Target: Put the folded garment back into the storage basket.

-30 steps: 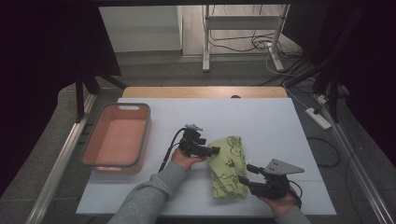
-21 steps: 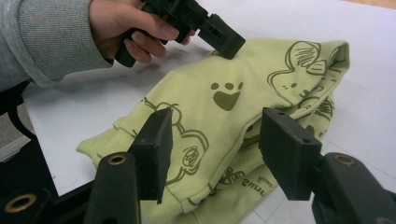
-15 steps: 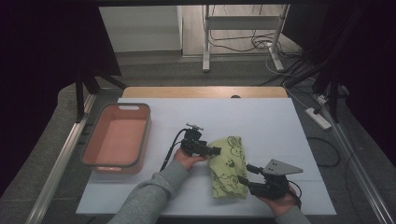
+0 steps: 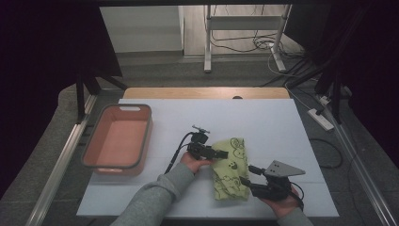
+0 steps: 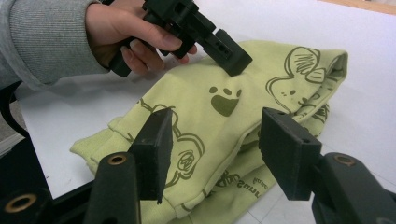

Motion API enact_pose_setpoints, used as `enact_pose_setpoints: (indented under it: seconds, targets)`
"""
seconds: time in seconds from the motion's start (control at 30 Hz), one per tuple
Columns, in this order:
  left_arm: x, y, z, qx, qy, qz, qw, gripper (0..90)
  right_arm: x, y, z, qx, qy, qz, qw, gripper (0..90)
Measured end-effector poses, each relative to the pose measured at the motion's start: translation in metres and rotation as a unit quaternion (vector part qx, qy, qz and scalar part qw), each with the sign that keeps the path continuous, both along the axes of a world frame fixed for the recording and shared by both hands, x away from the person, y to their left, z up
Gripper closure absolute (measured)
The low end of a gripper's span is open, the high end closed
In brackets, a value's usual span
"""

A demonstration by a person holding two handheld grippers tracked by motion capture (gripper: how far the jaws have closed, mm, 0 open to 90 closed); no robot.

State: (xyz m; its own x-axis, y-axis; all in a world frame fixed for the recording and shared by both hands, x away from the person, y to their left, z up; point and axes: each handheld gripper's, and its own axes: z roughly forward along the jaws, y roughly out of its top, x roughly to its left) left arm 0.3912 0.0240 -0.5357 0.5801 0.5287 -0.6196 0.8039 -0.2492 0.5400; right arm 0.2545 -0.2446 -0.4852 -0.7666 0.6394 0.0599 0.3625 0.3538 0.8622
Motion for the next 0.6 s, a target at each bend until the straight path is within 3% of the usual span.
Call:
enact_pose_setpoints:
  seconds: [0.17, 0.3, 0.6]
  targets:
    - [-0.0008, -0.0015, -0.0008, -0.008, 0.014, -0.008, 0.9998, 27.0, 0.0003, -0.0006, 0.0003, 0.0, -0.001, -0.003, 1.0, 45.3]
    - [-0.0025, -0.0041, -0.001, -0.011, 0.01, -0.015, 0.9998, 37.6, 0.0006, -0.0008, 0.0004, 0.001, -0.002, -0.005, 1.0, 45.3]
    - [-0.0062, -0.0054, 0.0015, -0.022, -0.027, -0.018, 0.9992, 60.0, 0.0009, -0.0027, 0.001, 0.0, -0.004, -0.008, 1.0, 45.3]
